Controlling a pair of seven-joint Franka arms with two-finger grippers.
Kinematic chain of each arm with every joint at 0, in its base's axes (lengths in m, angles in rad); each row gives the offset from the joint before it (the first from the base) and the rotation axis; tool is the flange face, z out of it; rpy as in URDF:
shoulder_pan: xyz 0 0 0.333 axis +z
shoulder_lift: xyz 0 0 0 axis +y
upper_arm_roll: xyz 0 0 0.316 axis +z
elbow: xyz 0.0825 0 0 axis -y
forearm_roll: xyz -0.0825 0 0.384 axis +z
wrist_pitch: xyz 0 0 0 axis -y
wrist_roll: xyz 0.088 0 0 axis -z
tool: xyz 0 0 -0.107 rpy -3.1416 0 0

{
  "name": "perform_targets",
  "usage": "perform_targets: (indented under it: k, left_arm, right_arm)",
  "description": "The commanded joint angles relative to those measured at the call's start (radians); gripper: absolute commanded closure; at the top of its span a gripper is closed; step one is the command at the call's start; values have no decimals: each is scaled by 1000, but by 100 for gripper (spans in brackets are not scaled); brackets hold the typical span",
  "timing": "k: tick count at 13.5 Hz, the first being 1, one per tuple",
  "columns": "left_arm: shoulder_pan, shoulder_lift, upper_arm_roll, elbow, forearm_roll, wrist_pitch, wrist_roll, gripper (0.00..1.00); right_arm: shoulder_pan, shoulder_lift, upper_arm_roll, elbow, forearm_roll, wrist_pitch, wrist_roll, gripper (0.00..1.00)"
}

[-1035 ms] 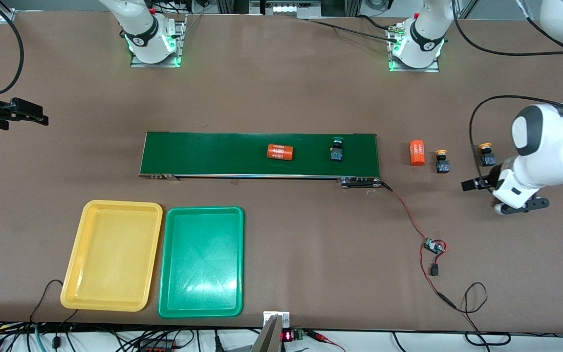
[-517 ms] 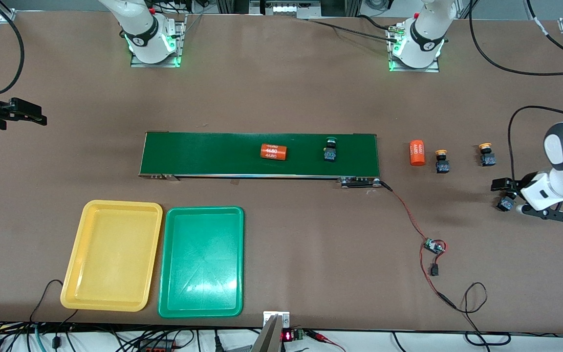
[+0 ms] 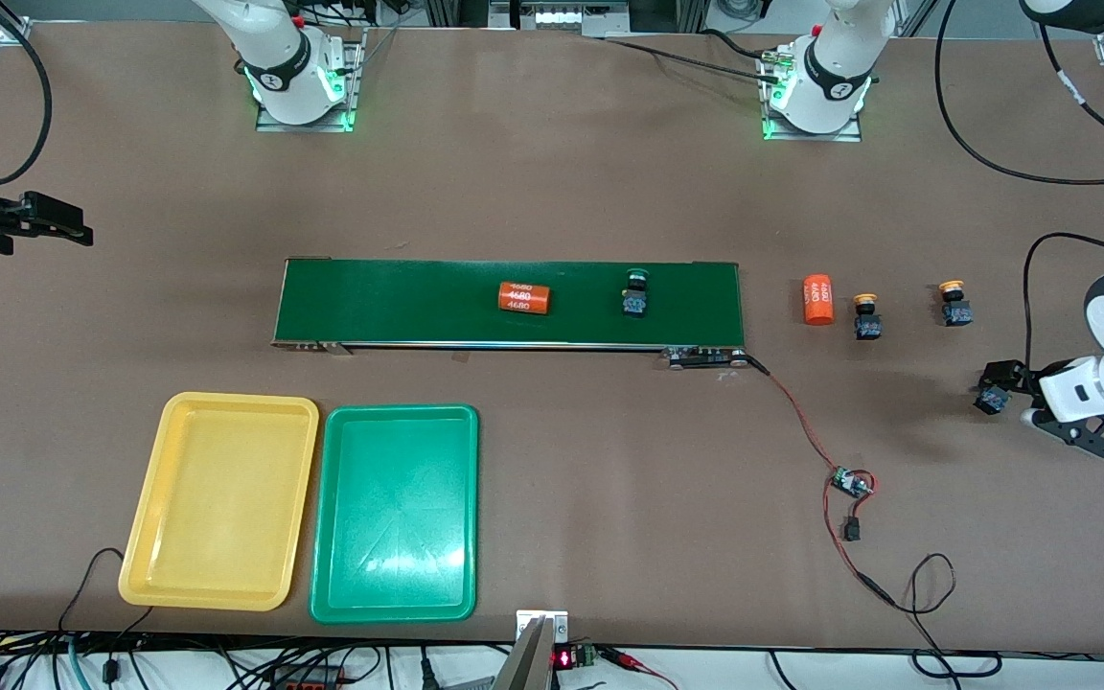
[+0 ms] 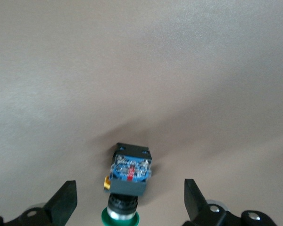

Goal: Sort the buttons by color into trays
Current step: 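Grasp the red-top button with the left gripper, then place the red button on the conveyor while the right gripper reaches the belt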

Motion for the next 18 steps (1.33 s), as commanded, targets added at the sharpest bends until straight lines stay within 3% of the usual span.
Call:
perform_targets:
  k: [1,8,11,15,18]
  left_arm:
    - [11,29,-12,24,11,43,29,0]
    - [35,55,-13,11,11,113,141,1]
    - [40,49,-13,-32,11,159,141,38]
    - [47,34,-53,-30,11,123,139,97]
    - [73,-18,-113,-30,11,44,130,100]
  right_arm:
    - [0,2,5,17,-21,-14,-20,0]
    - [13,2,8,21,-20,-17,-15,0]
    - [15,2,8,21,-17,-17,-12,0]
    - [27,7,8,21,-14,-13,-6,0]
    - [29,10,8,21,-8,-17,-5,0]
